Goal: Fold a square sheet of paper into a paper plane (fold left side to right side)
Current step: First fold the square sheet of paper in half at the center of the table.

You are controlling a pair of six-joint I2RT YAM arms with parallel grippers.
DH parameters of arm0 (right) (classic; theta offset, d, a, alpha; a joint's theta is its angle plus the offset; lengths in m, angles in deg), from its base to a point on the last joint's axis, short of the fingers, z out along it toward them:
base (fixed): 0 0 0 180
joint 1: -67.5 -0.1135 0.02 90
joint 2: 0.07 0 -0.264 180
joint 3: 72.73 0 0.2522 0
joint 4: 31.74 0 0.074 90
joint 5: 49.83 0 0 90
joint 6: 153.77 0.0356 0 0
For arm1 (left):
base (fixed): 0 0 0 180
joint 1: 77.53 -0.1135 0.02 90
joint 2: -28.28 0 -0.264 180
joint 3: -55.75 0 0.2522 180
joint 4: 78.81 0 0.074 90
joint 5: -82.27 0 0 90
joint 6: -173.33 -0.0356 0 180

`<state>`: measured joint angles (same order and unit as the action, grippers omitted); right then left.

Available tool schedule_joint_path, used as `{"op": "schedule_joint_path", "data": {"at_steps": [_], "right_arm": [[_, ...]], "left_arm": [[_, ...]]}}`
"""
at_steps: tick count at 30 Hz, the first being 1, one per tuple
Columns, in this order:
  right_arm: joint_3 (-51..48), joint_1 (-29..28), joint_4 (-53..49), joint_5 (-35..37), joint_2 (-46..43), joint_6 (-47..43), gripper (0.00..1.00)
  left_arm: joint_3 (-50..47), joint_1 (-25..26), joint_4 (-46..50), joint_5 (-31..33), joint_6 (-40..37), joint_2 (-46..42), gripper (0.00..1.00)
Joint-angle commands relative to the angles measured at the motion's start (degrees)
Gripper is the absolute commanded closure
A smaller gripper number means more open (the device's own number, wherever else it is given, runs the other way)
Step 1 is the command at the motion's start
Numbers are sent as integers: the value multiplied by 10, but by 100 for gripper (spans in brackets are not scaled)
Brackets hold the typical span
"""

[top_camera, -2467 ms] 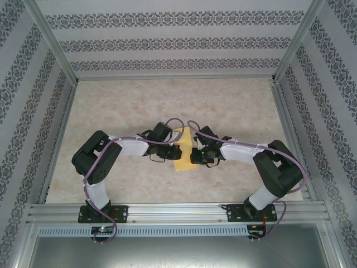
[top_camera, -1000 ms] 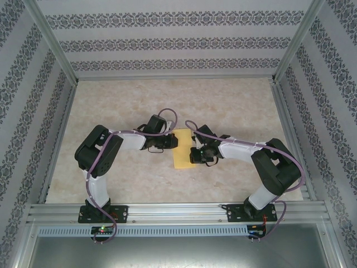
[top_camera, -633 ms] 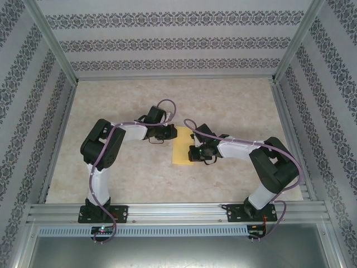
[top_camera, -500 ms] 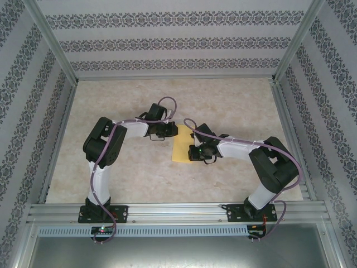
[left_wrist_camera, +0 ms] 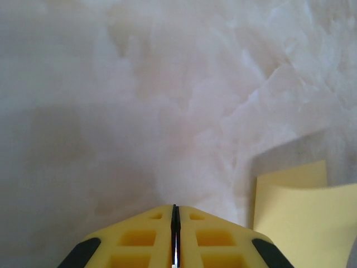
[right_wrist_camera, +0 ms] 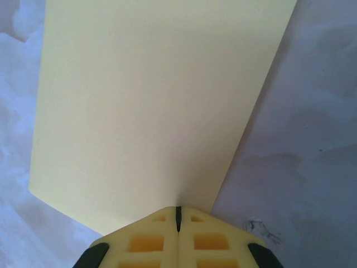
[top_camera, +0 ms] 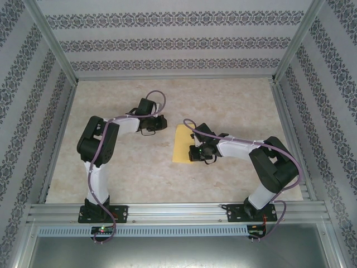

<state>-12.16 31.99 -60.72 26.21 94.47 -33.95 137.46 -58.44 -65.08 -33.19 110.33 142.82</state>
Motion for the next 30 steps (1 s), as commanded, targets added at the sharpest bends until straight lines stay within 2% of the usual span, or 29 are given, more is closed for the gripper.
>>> {"op": "schedule_joint_path", "data": {"at_steps": [1,4,8,18,30], "right_arm": [[-16,-5,-121,27,22,-25,96],[-10,-5,-124,29,24,-29,96],[-10,-5,-117,27,28,-26,96],[-14,-7,-115,29,23,-21,96],[-11,-7,-141,34,25,-34,96]], "left_arm": [[-51,7,-56,-31,3,-62,88],[-78,33,-88,-71,11,-82,88],[-67,71,-111,-104,26,-63,88],[34,82,-76,-62,21,43,88],[51,67,-85,-11,24,89,89]]}}
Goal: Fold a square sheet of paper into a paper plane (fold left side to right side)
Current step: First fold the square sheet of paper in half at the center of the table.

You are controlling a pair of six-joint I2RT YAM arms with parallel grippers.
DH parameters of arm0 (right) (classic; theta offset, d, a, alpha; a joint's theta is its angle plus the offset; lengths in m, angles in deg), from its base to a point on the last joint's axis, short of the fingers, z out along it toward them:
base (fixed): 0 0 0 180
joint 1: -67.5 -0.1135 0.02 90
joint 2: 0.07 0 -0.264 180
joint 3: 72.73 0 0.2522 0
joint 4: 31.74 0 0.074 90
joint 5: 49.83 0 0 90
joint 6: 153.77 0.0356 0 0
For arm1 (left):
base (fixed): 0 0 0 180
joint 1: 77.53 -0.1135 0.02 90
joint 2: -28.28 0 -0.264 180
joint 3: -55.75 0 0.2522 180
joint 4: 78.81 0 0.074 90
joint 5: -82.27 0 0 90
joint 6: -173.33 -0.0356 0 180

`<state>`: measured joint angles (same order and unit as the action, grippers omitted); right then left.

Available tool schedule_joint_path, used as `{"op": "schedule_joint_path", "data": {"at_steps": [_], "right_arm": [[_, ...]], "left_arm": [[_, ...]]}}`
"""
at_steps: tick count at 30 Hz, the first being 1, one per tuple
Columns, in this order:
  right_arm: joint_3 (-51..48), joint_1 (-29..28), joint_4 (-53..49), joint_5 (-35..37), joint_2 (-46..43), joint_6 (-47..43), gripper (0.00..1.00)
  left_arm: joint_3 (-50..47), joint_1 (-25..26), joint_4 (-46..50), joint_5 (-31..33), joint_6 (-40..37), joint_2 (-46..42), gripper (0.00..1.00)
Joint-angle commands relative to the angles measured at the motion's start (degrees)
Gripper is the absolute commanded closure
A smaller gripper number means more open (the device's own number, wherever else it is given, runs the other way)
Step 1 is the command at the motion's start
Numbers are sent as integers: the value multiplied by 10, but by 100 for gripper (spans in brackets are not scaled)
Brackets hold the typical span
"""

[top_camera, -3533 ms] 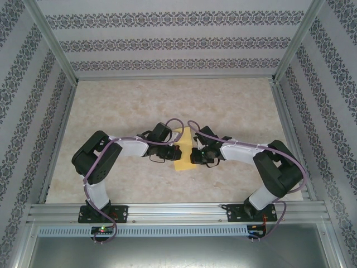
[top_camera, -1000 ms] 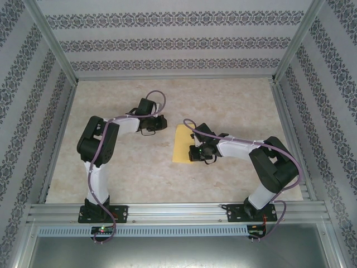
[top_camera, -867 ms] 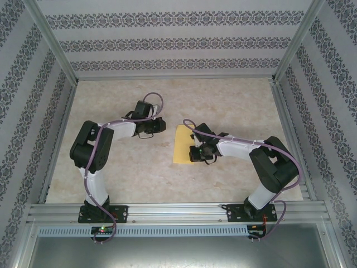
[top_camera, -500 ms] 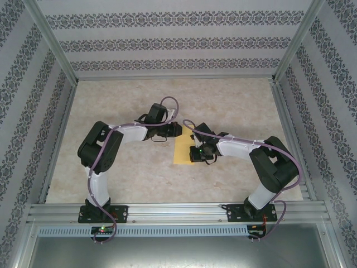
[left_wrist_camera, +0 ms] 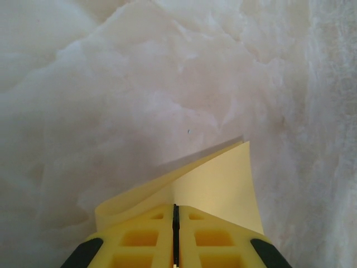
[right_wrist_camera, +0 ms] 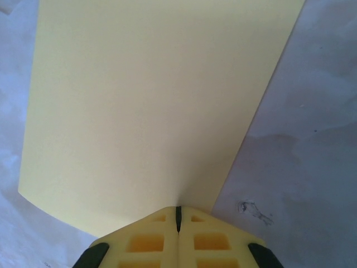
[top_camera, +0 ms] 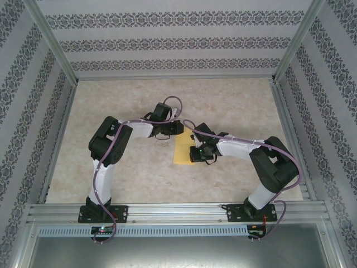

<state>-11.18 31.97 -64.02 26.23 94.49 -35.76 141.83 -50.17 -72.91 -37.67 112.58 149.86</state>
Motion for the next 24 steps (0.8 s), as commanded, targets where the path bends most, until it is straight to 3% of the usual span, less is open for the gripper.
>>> {"op": "schedule_joint_path", "data": {"at_steps": [1,17,22,24], "right_arm": [[-21,-7,-108,33,25,-16,96],[-23,-9,-104,28,33,-21,95],[-19,-9,-64,15,15,-15,93],[-20,-8,-36,10,-3,-12,87]], "left_arm": [[8,-19,-7,34,3,20,89],[100,-59,72,54,-31,64,89],[70,-64,67,44,-40,5,84],[42,-65,65,46,-46,-39,79]]}}
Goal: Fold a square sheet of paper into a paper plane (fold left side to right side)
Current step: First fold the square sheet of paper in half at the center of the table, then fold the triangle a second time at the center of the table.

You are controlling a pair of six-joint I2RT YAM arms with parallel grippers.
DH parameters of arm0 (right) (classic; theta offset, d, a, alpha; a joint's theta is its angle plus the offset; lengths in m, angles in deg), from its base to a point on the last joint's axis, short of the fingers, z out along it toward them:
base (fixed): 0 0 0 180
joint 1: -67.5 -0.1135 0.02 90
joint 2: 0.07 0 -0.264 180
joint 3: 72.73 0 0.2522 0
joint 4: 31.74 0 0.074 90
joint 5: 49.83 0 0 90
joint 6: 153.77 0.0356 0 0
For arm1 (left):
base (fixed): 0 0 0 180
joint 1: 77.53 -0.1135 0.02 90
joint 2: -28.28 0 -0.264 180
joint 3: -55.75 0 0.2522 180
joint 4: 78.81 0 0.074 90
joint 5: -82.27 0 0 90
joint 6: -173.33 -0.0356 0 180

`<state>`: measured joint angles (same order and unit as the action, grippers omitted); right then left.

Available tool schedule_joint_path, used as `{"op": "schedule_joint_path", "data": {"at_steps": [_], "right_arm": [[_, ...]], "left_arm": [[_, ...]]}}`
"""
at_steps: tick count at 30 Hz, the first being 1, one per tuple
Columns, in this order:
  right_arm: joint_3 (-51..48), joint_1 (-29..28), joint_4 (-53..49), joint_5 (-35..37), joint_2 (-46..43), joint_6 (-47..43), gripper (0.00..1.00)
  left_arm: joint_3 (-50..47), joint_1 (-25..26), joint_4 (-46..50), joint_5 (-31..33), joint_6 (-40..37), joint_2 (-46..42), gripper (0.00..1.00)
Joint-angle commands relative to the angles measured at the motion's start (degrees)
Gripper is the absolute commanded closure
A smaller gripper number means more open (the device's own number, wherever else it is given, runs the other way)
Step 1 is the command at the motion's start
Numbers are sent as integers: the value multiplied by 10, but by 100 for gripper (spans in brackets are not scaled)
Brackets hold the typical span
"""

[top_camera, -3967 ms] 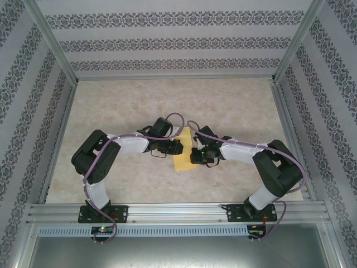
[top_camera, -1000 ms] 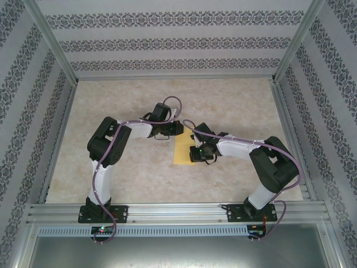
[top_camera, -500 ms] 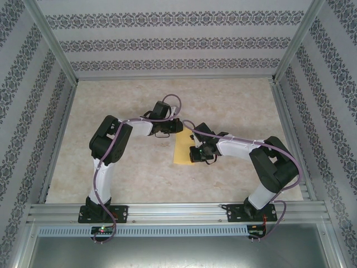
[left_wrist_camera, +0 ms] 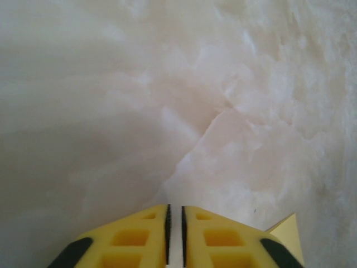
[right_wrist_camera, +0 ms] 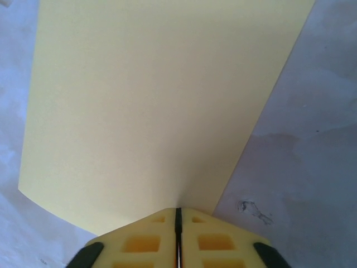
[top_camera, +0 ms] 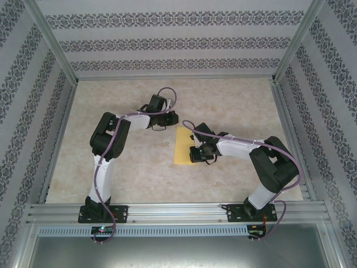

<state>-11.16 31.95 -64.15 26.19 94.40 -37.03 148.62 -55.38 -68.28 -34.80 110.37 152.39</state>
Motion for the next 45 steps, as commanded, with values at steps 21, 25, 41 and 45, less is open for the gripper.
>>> {"op": "schedule_joint_path", "data": {"at_steps": [21,25,41,45], "right_arm": [[-157,157,221,-131,-194,106,29],[-183,173,246,-148,-207,128,14],[-147,173,154,-220,-170,105,28],[-120,159,103,-234,-131,124,37]], "left_arm": [[-242,79,10,-94,86,-196,81],[-231,85,7,-100,86,-177,81],[-259,89,30,-51,83,-175,85],[-276,90,15,-51,89,-179,87]]}}
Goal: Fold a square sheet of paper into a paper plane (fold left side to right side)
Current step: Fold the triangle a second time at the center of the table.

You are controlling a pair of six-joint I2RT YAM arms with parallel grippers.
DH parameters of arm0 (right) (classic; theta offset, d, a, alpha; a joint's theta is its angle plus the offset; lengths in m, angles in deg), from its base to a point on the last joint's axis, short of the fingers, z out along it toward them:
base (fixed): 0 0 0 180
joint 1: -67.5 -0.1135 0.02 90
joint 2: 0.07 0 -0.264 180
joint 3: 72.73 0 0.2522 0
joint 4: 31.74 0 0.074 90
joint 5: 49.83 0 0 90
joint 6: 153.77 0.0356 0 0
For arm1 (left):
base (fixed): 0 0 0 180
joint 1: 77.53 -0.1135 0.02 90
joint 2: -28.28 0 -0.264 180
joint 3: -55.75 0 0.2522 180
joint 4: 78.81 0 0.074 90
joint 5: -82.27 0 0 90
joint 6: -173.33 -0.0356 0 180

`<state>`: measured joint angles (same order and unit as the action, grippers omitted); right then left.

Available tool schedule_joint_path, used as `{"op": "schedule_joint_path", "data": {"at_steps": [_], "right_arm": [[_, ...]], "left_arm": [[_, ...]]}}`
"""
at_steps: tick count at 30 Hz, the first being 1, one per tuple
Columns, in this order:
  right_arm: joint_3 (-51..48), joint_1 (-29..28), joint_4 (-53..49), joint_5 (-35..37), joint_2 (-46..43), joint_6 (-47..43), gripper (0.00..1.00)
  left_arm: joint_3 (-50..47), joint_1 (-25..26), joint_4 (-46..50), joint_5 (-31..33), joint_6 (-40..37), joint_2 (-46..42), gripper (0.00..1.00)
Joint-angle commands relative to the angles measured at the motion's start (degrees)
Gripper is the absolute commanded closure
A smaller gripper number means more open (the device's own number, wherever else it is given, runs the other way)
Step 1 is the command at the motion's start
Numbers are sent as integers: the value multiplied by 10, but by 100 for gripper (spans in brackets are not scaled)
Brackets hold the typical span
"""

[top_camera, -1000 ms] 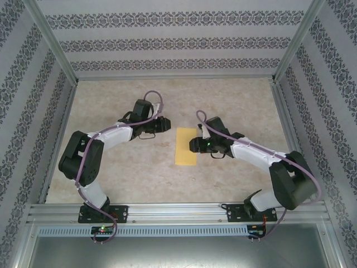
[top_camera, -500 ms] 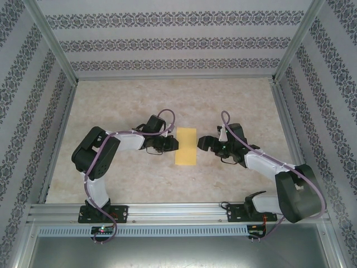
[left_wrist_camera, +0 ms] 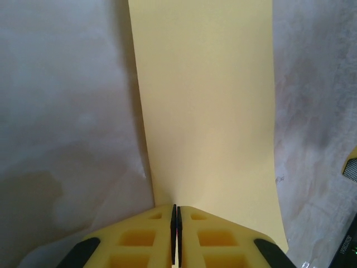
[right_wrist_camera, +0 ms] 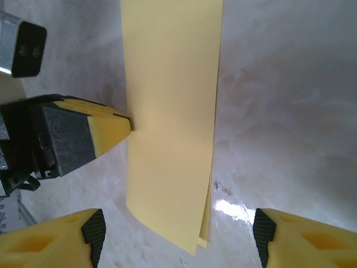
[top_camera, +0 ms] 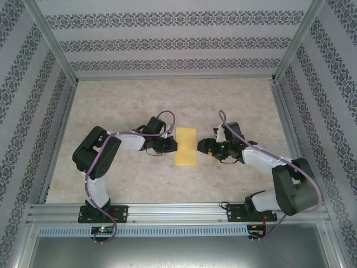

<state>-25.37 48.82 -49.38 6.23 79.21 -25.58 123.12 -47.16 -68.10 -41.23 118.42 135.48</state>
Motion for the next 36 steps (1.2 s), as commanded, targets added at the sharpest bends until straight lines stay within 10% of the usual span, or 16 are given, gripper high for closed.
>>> {"op": "schedule_joint_path", "data": {"at_steps": [1,36], "right_arm": [[24,-16,-45,-36,29,12,39],[41,-77,20,-34,115,80,54]], "left_arm": [[-23,10,13,14,9,-10,87],[-24,14,10,14,7,-13,87]]}}
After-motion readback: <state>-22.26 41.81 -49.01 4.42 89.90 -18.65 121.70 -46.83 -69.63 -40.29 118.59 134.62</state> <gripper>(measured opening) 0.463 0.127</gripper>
